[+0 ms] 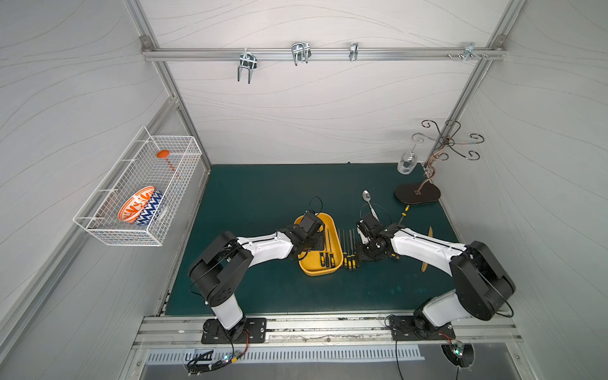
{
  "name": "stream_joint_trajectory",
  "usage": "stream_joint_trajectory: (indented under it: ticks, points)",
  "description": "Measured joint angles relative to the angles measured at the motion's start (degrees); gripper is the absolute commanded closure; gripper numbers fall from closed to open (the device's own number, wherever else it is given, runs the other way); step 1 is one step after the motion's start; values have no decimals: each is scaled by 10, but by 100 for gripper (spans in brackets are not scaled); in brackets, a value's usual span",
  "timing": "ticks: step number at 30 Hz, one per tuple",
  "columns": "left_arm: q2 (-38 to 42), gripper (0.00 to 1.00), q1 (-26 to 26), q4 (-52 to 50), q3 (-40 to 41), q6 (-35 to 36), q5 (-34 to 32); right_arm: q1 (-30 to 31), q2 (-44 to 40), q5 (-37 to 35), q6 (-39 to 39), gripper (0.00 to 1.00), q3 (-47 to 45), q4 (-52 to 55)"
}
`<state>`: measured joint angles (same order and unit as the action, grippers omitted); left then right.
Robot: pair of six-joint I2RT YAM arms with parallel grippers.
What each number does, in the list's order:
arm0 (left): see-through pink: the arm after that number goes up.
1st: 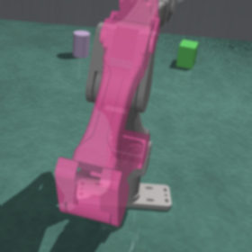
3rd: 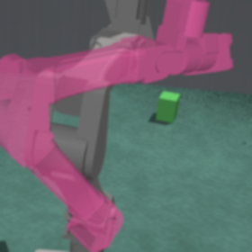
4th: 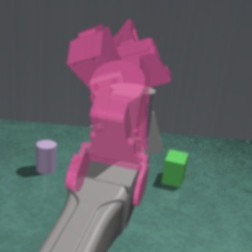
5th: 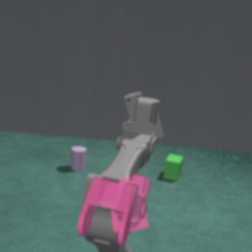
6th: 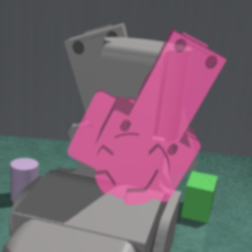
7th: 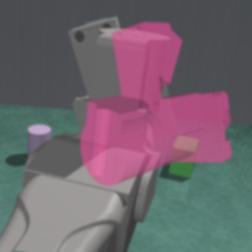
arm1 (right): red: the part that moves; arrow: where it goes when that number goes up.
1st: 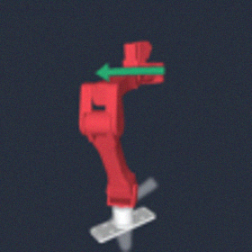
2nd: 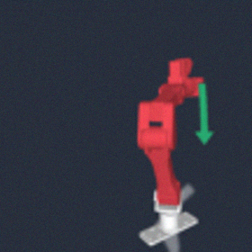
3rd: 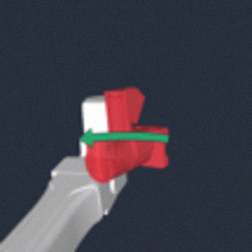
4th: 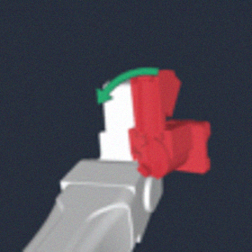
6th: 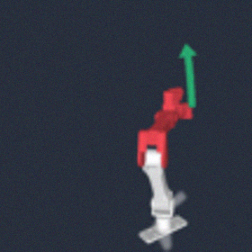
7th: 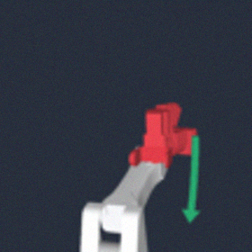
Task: Put the file tool into the storage box
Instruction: Pick up the file tool from the center of the board.
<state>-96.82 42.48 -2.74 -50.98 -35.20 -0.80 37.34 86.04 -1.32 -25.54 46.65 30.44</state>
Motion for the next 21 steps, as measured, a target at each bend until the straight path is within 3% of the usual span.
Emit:
stream_joint_trajectory:
  ticks: [14,18,21]
  points:
    - [0,48,0,0,0,-1,2,0,21,30,-1,66,0,-6]
    - [0,48,0,0,0,-1,2,8,41,20,0,74,13,0]
    - [0,43,0,0,0,-1,2,12,47,7,1,85,20,8]
